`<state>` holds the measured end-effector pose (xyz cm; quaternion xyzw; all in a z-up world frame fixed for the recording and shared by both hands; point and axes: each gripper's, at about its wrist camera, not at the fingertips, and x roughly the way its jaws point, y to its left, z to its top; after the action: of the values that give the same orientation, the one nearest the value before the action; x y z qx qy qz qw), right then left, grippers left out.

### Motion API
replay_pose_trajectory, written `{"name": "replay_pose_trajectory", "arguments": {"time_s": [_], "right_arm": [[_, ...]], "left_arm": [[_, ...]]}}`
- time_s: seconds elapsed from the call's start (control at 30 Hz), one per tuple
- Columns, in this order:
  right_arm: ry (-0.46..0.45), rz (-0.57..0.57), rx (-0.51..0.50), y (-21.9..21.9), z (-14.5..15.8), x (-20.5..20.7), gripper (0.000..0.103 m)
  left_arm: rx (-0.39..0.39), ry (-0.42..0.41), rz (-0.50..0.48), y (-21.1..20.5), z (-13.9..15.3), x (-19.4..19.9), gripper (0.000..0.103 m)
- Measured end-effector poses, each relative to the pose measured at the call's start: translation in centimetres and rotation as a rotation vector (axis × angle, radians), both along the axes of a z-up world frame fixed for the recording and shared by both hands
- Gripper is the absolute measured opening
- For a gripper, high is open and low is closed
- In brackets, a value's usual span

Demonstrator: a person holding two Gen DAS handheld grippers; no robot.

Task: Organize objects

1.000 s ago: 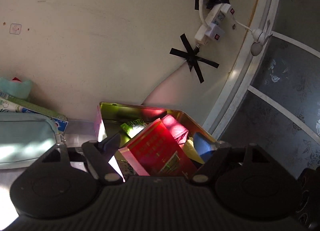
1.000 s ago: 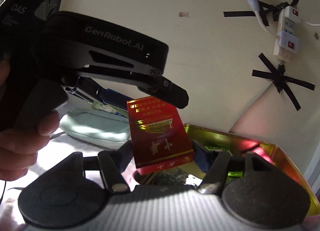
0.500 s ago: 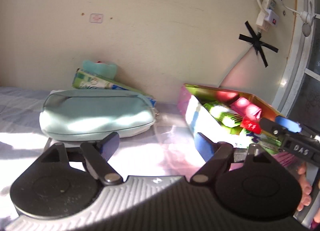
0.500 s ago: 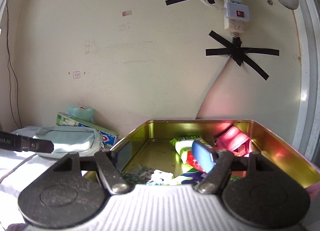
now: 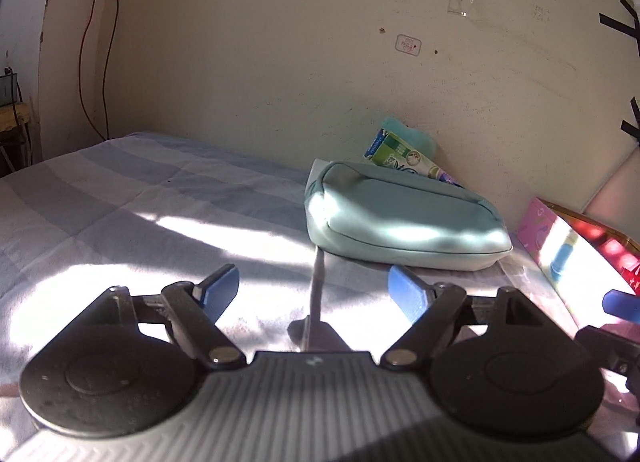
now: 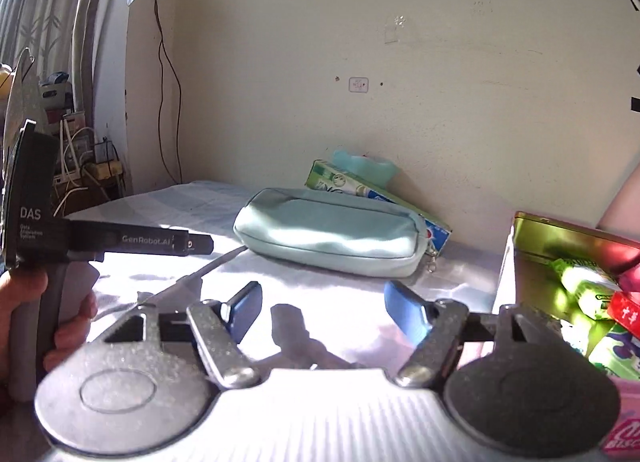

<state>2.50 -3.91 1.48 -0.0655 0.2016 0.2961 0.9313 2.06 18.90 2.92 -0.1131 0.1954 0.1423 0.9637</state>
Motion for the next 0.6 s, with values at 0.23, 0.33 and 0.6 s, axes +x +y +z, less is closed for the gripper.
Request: {"name": "replay_pose_trajectory", "arguments": {"time_s": [0.23,0.33,0.6], "right_arm": [[0.253,-0.032,0.063,0.1,-2.9,2.7,0.069],[0.273,-0.037,0.093,-0.5,-3.0,2.9,0.071],[0.272,-0.018,0.095,-0.4,-2.9,2.9,0.077]], "left_arm": [[0.043,-0.003,-0.069,-1.6,-0.2,-0.5,0.084],[0.051,0.000,-0.083,-1.8,-0.4,-0.4,0.084],[0.039,0.009,-0.091,-1.6,-0.4,-0.4,0.084]]}}
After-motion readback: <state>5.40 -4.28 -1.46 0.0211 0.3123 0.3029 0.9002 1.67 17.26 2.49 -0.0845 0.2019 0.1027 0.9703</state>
